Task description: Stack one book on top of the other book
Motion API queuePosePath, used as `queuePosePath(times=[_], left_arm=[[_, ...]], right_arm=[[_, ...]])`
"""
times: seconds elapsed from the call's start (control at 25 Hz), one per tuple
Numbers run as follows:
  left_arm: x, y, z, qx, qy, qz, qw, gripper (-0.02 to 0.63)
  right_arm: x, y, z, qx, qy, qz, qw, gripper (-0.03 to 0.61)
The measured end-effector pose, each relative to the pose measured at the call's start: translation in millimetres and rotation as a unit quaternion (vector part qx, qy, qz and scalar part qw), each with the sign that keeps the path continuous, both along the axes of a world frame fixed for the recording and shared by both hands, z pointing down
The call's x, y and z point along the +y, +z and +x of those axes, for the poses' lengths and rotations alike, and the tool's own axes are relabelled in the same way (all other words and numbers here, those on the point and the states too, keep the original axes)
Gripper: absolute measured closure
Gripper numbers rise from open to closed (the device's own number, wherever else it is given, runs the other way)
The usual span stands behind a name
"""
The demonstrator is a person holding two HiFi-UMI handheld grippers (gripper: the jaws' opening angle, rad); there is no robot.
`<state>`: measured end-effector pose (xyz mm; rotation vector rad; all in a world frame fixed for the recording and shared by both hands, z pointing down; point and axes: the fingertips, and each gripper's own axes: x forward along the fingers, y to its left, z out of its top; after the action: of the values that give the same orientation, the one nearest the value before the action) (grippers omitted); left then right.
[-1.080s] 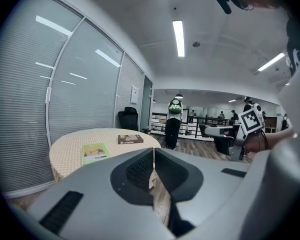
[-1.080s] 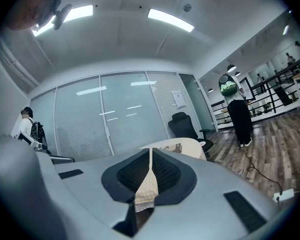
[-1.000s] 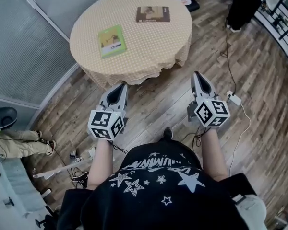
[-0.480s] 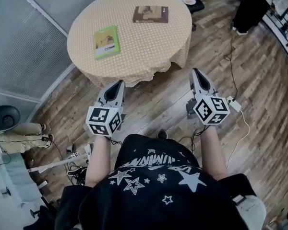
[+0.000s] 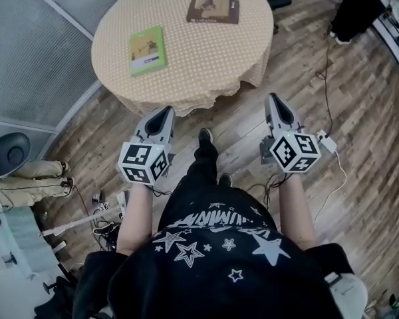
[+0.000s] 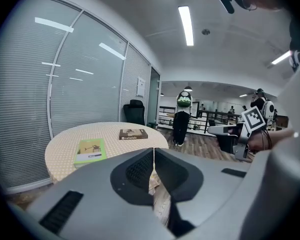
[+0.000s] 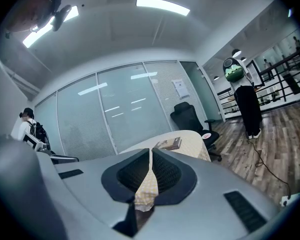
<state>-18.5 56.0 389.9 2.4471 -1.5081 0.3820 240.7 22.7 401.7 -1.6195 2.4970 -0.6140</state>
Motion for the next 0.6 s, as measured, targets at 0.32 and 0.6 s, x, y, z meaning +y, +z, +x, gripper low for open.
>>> queuePosePath(times=[0.32,0.6], left_arm=[[-73,13,7,0.025,0.026,0.003,0.9994,0.598],[-153,17,-4,0.035,0.03,-0.007,0.9989,0.598]], right_arm=[[-47,-2,15,0.014,0.041,0.001,0.999,0.545],[-127,-8,11,0.021,0.057,-0.003,0.998,0.545]])
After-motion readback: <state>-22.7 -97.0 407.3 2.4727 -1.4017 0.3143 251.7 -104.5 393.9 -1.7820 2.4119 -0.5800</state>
